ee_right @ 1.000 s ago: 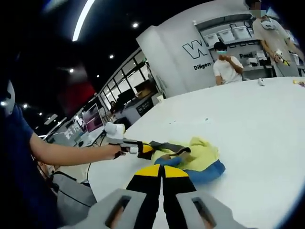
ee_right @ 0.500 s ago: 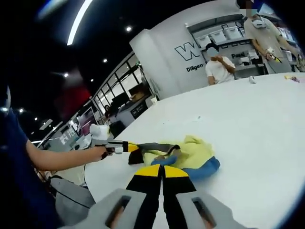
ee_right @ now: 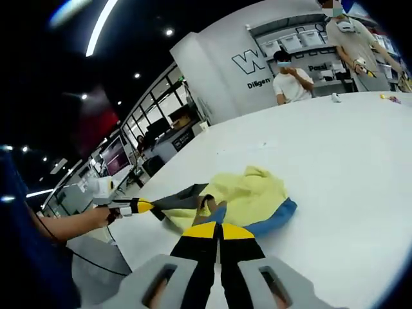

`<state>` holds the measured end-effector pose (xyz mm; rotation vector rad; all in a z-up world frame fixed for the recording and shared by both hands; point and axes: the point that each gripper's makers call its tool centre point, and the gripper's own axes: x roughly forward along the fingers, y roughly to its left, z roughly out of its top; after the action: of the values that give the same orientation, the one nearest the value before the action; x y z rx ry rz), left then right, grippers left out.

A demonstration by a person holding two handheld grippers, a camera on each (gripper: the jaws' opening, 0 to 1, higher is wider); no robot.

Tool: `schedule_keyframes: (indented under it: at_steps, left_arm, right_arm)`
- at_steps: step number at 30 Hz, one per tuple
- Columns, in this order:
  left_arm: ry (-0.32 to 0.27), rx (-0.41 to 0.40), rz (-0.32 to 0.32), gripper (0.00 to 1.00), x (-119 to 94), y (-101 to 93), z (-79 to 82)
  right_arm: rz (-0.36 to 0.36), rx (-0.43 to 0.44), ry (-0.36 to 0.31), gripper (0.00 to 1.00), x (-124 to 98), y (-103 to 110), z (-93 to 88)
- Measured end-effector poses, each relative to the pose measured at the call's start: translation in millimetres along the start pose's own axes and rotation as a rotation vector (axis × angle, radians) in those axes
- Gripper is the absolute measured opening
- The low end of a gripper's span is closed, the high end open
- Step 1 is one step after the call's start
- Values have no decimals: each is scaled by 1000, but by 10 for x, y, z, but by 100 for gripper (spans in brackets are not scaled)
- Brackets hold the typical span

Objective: Fold the garment on the visible template until the final outline fits inside the template.

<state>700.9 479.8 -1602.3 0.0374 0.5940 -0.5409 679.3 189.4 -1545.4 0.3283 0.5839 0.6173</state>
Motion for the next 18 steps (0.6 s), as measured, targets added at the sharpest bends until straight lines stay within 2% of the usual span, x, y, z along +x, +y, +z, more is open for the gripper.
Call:
schedule_keyframes:
  at_steps: [2, 9, 12, 16, 18]
  left_arm:
    - [7, -11, 2, 0, -90, -50, -109]
    - [20, -7, 6, 0, -276, -200, -268]
    - [58, 57, -31, 0, -335, -291, -398]
    - [95, 85, -50, 0, -385, -376, -522]
    - [123, 130, -81, 0, -426, -478, -613]
  right_arm:
    - [2, 15, 7, 0, -7, 14, -75]
    - [-6, 27, 52, 0, -27, -14, -342]
    - [-16, 30, 78, 0, -56, -2, -502]
    - [-21, 41, 103, 0, -81, -38, -677]
    - [-25, 50, 117, 0, -113, -29, -755]
